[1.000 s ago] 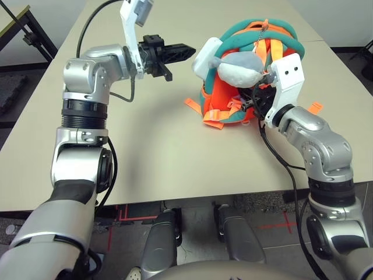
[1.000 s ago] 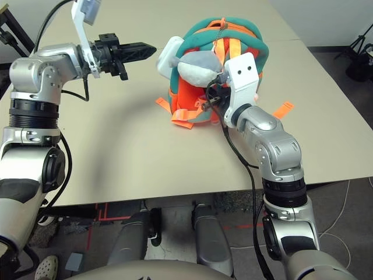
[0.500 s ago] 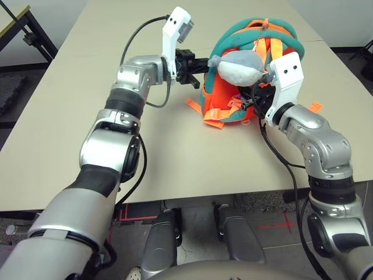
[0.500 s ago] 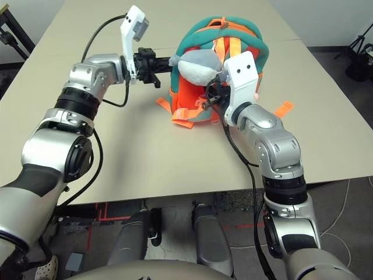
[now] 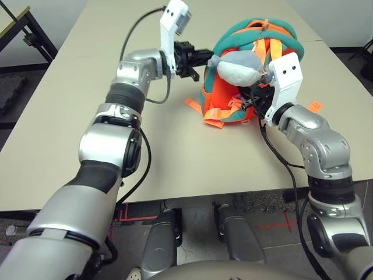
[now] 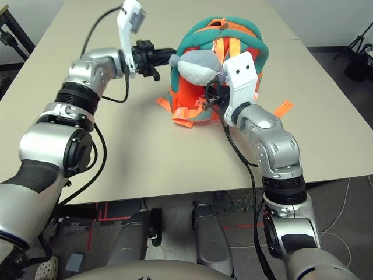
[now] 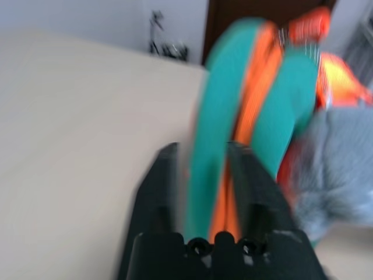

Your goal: Put the pencil case into the backpack and zip it.

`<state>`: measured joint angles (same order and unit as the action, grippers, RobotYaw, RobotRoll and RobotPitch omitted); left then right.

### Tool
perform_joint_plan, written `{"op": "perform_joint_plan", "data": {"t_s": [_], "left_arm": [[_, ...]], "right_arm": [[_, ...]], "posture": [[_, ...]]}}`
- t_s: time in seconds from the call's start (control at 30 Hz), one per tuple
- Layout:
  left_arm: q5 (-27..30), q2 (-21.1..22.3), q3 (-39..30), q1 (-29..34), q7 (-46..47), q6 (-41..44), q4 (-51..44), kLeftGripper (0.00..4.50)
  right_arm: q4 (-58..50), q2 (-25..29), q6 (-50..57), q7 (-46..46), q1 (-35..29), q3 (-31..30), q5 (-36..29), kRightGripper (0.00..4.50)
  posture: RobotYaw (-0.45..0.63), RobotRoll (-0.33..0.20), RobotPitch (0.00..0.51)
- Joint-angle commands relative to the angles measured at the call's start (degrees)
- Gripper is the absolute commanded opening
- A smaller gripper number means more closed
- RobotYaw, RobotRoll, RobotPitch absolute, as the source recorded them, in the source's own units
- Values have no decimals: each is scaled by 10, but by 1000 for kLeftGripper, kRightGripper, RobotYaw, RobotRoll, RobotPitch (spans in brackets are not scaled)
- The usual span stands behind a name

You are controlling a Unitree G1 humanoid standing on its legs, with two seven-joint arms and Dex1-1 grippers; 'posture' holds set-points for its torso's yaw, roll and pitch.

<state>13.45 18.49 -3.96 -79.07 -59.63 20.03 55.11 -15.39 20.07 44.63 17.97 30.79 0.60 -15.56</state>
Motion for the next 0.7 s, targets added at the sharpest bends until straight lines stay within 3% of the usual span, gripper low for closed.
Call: {"op": "perform_joint_plan", "data": {"t_s": [0.03, 0.17, 0.47, 0.7], "left_arm": [[15, 21, -15, -20, -7, 23, -34, 2971], [27, 33, -18, -23, -14, 46, -79, 4489], [66, 24, 50, 40, -78, 159, -298, 4500], [66, 23, 89, 54, -86, 183, -335, 4500]], "right_arm": [[25, -3, 8, 11, -5, -18, 3, 194], [31, -5, 4, 13, -2, -21, 5, 194], [40, -11, -1, 14, 3, -21, 10, 194], [38, -12, 0, 12, -1, -18, 14, 194]], "posture": [[-147, 0, 146], [-143, 0, 145], [-151, 0, 145], [-160, 0, 144]]}}
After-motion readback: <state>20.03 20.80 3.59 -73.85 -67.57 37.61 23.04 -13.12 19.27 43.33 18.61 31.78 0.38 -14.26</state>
